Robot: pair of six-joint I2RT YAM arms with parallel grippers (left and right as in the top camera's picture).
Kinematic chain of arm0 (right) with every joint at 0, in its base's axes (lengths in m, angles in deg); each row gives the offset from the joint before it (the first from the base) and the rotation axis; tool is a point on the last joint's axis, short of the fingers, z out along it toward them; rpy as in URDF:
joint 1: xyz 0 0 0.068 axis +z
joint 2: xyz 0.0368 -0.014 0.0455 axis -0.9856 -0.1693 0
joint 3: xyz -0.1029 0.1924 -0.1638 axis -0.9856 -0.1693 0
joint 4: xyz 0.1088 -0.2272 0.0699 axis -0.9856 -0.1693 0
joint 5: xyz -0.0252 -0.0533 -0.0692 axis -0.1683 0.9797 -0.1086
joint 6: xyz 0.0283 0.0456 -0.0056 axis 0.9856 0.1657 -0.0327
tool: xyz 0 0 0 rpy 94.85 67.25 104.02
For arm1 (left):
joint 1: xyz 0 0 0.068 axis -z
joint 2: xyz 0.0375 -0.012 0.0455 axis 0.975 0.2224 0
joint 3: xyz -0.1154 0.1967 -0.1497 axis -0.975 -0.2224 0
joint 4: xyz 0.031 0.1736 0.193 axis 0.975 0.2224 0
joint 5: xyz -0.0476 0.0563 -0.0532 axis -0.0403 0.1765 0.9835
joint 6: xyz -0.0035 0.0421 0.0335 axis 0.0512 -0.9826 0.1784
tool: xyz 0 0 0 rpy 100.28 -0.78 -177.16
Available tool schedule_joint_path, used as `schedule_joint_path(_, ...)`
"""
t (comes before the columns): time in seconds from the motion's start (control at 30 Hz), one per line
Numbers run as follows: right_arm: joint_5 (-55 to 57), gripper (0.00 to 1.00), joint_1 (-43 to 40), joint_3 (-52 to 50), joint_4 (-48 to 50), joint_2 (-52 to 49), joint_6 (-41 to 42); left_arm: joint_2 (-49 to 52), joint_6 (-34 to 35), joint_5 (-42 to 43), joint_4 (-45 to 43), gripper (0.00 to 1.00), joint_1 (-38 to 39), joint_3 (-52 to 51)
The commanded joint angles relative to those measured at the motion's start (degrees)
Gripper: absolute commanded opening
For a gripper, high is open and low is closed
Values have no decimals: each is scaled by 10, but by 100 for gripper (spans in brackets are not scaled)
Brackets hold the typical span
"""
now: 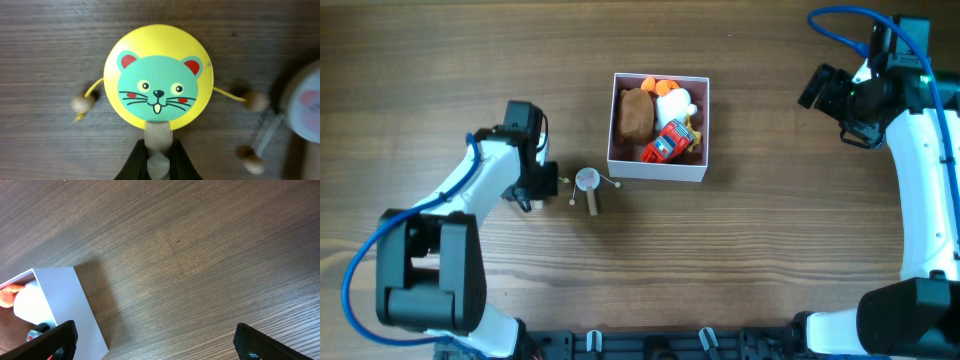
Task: Pack container
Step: 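Drop the cat rattle into the box and withdraw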
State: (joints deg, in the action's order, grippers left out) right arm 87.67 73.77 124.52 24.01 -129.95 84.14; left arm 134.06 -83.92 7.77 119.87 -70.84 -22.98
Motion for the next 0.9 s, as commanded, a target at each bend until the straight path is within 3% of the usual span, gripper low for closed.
schedule_joint_path(0.0, -7, 100, 0, -1, 2, 3, -4, -60, -3, 12, 45, 4, 23, 90)
schedule_joint_path(0.17, -7, 100, 0, -1, 2, 3, -5, -97, -39, 35, 55, 4, 93, 186)
schedule_joint_path(0.33, -7, 100, 0, -1, 2, 3, -4, -90, -123, 31, -38, 4, 186, 210)
schedule_joint_path(0.4, -7, 100, 0, -1, 2, 3, -4, -76, -123, 22, -64, 4, 209, 210)
schedule_joint_path(0.7, -7, 100, 0, -1, 2, 3, -4, 44, -126, 21, -87, 4, 231, 210)
schedule_joint_path(0.87, -7, 100, 0, -1, 2, 3, -4, 48, -126, 30, -69, 8, 238, 210)
